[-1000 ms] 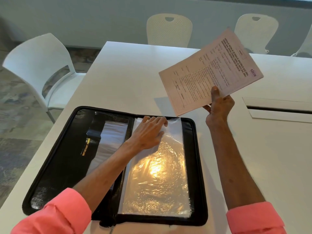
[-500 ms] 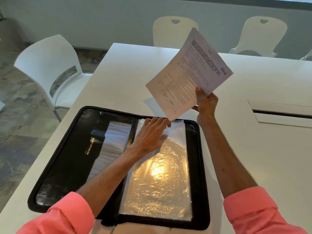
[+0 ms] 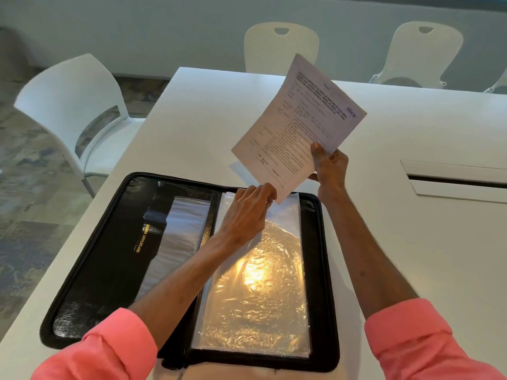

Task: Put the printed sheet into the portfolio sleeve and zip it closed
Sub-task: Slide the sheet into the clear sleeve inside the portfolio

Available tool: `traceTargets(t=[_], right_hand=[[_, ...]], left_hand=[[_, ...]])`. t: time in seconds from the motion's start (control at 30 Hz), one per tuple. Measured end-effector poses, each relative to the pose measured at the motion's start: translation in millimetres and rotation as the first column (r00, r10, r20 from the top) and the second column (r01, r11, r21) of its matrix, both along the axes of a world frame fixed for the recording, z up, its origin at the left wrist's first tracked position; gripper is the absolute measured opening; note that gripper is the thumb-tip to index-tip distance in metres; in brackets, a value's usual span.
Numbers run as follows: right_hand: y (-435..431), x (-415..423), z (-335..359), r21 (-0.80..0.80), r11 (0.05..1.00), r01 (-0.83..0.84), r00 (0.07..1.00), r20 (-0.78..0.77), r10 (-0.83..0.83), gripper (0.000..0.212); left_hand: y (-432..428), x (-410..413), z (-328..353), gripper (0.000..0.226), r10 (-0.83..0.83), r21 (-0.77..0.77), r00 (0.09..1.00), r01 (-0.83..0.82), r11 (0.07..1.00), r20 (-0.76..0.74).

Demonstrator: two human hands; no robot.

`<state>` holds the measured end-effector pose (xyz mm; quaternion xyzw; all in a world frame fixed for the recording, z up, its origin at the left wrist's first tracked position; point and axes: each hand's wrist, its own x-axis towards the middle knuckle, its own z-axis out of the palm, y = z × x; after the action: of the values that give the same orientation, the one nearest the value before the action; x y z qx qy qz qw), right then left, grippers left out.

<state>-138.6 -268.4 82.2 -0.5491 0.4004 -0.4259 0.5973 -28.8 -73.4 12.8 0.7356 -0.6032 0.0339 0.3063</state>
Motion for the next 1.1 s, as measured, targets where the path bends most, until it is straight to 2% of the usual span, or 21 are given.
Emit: traceTargets(t=[0.17,0.3,0.5,0.77,0.9,1.1], right_hand=[[-7.3,-4.4,-0.1,-0.031,0.993,-0.118,0.987,-0.118,0.113,0.007],[-15.1,-8.5,0.3,-0.027,0.973,-0.229,0.955,-0.2,0.219,0.024],[-26.4,-12.7,-2.7,0.004,0.935,-0.353,0.917,-0.198,0.347,0.018],[-42.3,-8.5,-7.9,0.059,0.918,-0.393,0.895,-0.205,0.396,0.021],[-44.0,-5.5,-12.5,0.086,0.92,-0.382,0.902,-0.182,0.392,0.012],[-47.1,-5.2,-17.7,0.134,0.928,-0.348,0.921,-0.135,0.365,0.02]], left_hand=[[-5.3,4.1,1.4,0.023,0.01,-0.006,1.0,-0.01,1.0,-0.018],[-6.9,11.0,0.4,0.021,0.015,0.021,1.0,-0.015,1.0,-0.008],[1.9,36.5,-3.4,0.017,0.053,0.084,0.997,-0.058,0.995,0.062],[17.9,81.8,-0.5,0.016,0.145,0.225,0.97,-0.189,0.956,0.197],[20.3,91.4,0.7,0.018,0.152,0.233,0.967,-0.199,0.952,0.204],[23.0,90.9,-0.3,0.016,0.149,0.191,0.972,-0.184,0.964,0.183]])
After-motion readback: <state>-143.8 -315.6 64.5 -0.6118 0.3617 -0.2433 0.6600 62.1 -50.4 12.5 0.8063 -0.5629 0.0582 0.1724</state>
